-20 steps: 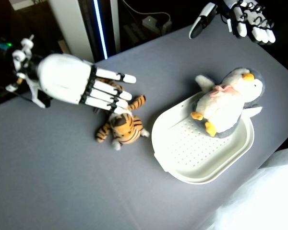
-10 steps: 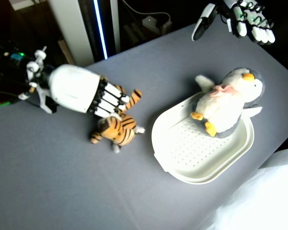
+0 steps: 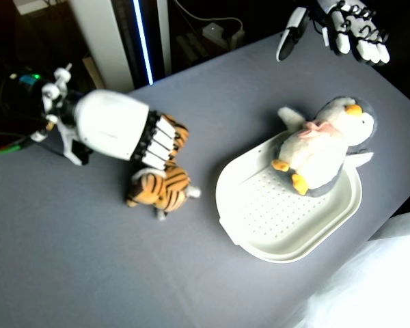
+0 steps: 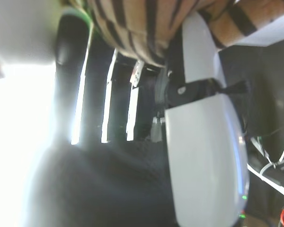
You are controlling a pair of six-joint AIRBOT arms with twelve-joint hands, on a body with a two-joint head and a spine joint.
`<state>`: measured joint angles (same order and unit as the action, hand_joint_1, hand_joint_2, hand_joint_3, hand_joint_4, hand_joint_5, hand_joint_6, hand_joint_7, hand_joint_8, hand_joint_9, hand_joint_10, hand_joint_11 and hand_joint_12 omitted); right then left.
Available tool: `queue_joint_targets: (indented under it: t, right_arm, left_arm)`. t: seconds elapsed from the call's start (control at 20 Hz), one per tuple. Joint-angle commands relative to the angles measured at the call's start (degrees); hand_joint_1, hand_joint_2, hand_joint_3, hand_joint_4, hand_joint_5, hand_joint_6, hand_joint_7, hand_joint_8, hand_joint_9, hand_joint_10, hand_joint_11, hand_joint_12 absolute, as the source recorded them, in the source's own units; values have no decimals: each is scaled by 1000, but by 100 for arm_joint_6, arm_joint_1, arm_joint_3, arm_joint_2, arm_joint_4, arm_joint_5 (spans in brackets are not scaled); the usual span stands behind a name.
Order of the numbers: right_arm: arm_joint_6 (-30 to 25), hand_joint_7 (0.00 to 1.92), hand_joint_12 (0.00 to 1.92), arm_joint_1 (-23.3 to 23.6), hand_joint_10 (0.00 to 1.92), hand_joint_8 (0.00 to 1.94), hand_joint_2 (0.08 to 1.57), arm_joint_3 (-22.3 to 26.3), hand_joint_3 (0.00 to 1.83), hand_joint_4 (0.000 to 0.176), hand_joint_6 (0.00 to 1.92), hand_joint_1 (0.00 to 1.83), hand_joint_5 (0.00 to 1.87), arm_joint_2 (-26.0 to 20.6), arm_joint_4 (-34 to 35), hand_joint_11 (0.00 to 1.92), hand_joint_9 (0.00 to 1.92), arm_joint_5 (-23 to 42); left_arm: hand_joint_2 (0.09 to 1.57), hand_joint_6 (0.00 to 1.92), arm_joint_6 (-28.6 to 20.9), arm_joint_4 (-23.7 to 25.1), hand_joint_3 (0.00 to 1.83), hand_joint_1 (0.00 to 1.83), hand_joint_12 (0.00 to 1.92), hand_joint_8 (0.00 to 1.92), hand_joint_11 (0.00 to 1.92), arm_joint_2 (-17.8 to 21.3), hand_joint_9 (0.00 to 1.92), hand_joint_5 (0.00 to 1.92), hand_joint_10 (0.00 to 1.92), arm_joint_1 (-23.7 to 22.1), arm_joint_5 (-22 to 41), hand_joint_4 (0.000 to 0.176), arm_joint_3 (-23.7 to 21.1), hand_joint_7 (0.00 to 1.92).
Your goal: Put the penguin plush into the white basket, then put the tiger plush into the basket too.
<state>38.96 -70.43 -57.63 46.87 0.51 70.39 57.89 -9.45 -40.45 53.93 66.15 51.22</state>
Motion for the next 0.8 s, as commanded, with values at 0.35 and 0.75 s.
queue_joint_targets:
  t: [0.35,0.75]
  right_arm:
    - [712,810,1054,1857,1376,1198,1189,-630,0,0,1233,1349,864,652,192,400,723,572]
    - [354,503,925,2816,178,137,986,-1883,0,28,93,1065,492,1616,-2,17,388,-1626]
  left_arm:
    - [909,0,-30,43,17,603,0,0,0,-12,0,0,0,-49,796,176,-25,0]
    - [892,0,-53,49,6,612,0,0,0,-13,0,0,0,2,882,176,-31,0]
